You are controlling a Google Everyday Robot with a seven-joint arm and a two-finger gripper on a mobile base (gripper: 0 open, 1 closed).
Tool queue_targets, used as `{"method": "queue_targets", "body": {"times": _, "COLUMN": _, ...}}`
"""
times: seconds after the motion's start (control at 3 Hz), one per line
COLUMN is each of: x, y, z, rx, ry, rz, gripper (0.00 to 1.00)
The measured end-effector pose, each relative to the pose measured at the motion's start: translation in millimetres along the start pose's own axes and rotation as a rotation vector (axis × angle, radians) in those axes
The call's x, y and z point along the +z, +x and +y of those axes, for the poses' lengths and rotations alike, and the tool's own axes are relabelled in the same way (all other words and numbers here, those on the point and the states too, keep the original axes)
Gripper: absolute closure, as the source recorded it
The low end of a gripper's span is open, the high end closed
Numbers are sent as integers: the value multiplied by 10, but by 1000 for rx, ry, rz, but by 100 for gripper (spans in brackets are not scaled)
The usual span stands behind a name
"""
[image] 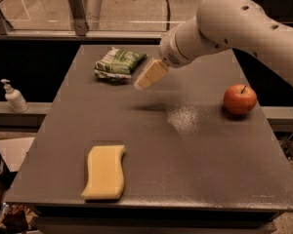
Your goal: Pick green jalapeno chip bag
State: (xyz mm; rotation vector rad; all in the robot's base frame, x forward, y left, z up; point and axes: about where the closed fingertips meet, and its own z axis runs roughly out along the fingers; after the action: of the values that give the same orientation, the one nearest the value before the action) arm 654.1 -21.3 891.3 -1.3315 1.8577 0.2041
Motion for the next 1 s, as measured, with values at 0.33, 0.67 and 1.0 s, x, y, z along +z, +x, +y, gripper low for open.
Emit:
{"method": "queue_targets", "body": {"times": 0.33, "x": 79, "y": -40, "z": -27, "rx": 71, "ry": 14, "rz": -56, "gripper": 0}}
{"method": "queue_targets", "body": {"times": 0.67, "x": 355, "y": -125, "z": -45, "rx": 169, "ry": 22, "rz": -113, "gripper": 0}}
{"method": "queue_targets", "body": {"times": 1.0, "x": 652, "y": -178, "z": -38, "rx": 247, "ry": 24, "rz": -132, "gripper": 0}}
